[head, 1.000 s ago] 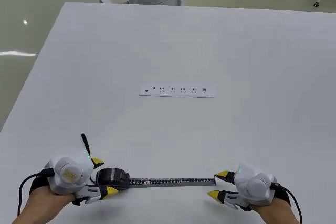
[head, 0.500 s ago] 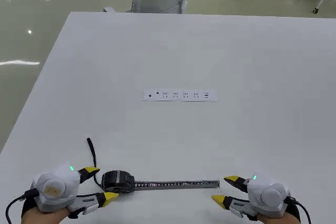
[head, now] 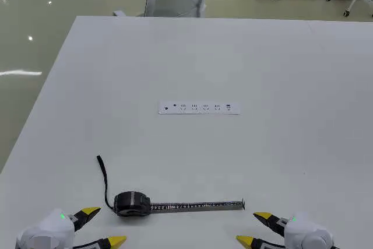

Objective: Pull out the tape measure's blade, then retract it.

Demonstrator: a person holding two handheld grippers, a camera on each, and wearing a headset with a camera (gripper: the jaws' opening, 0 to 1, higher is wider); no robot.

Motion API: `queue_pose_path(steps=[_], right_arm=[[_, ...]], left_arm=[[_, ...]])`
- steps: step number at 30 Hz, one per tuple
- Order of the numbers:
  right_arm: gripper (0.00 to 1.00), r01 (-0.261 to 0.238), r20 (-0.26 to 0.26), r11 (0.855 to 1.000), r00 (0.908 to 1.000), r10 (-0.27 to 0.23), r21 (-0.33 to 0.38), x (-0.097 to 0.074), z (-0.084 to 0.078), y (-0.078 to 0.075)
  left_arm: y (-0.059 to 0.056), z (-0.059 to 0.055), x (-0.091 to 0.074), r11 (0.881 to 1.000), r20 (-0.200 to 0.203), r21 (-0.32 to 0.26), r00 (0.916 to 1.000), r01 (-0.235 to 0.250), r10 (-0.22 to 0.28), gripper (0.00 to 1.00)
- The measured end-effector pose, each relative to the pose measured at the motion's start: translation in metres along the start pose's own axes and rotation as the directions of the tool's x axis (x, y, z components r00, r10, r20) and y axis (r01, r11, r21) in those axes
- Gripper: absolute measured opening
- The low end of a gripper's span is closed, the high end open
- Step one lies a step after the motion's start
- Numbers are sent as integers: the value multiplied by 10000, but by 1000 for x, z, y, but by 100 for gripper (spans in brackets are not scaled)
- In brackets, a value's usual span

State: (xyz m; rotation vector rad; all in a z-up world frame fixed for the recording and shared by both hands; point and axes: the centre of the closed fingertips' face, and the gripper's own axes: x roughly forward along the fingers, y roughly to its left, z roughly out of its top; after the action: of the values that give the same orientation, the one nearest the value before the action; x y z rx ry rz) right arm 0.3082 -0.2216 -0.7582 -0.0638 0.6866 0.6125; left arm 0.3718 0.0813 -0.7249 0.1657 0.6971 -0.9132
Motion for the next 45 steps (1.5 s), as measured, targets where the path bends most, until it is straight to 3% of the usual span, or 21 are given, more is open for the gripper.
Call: queue_pose_path(steps=[2,6,13,19,27,29,38,45], right_arm=[[50,6,12,10000,10000,-6,7,0,0,0],[51,286,536,9985,9981,-311,466,-15,-3,22],[56,317,521,9972,9980,-352,672,-22,-17,42],[62,457,689,9934,9962,-531,1047,-27,-19,57],[66,499,702,9928,9959,-578,1086,-27,-21,62],[67,789,784,9854,9927,-914,1507,-31,-23,72],[67,1119,783,9828,9892,-1243,1473,-44,-21,68],[67,1279,684,9816,9880,-1386,1415,-49,-26,64]], left_arm=[[0,-1,0,10000,-4,-2,10000,-17,17,58],[-12,-23,-16,9962,251,-775,9988,-399,419,60],[-27,-38,-28,9933,266,-1029,9981,-532,563,63],[-38,-33,-37,9916,556,-1170,9966,-546,615,65],[-39,-32,-37,9905,697,-1260,9955,-546,637,68],[-34,-37,-38,9894,718,-1347,9954,-540,641,68],[-30,-36,-39,9873,967,-1489,9929,-550,699,70],[-33,-38,-35,9839,894,-1712,9937,-517,678,70]])
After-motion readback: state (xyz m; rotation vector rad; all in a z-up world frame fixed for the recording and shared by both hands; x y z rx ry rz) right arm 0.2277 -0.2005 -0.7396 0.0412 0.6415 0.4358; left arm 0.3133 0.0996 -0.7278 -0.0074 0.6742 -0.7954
